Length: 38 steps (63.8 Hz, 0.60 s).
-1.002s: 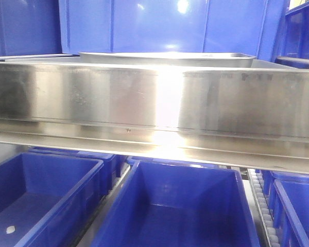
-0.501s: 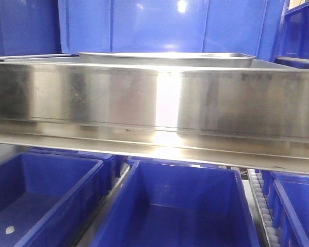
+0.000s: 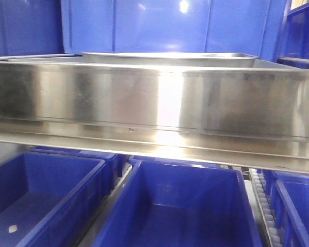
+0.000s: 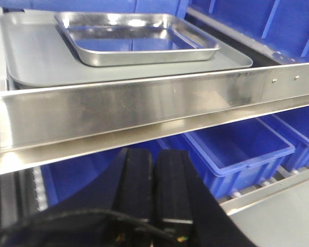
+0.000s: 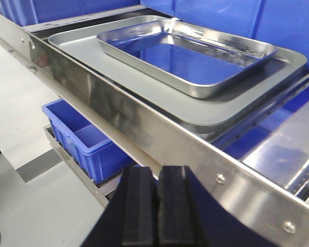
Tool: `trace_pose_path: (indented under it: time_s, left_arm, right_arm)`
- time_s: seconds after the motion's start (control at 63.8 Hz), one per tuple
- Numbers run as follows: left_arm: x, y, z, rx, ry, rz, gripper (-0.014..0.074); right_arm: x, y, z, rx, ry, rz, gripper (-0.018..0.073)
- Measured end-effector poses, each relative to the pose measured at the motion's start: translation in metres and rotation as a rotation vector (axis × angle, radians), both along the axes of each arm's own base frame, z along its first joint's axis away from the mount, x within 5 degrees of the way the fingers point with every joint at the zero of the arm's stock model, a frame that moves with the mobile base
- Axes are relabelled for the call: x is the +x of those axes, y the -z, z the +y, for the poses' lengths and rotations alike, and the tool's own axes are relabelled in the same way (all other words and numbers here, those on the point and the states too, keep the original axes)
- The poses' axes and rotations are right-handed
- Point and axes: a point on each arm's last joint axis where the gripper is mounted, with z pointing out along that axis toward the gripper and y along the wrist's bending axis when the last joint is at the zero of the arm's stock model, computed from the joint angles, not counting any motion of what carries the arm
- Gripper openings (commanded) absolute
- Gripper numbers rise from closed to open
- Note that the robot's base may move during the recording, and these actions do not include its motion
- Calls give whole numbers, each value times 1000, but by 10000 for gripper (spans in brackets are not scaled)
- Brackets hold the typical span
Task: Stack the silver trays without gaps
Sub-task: 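Lift both grippers up and away from the stacked trays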
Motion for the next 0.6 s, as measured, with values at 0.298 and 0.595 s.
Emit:
trace_pose_path:
  time_s: [0.298, 0.595]
  left_arm:
    - [4, 38, 24, 4, -326, -292, -48]
    - [7, 99, 37, -11, -570, -383, -48]
  right_arm:
    - [0, 0, 0, 0, 0, 0, 56]
    - [0, 0, 0, 0, 0, -1, 56]
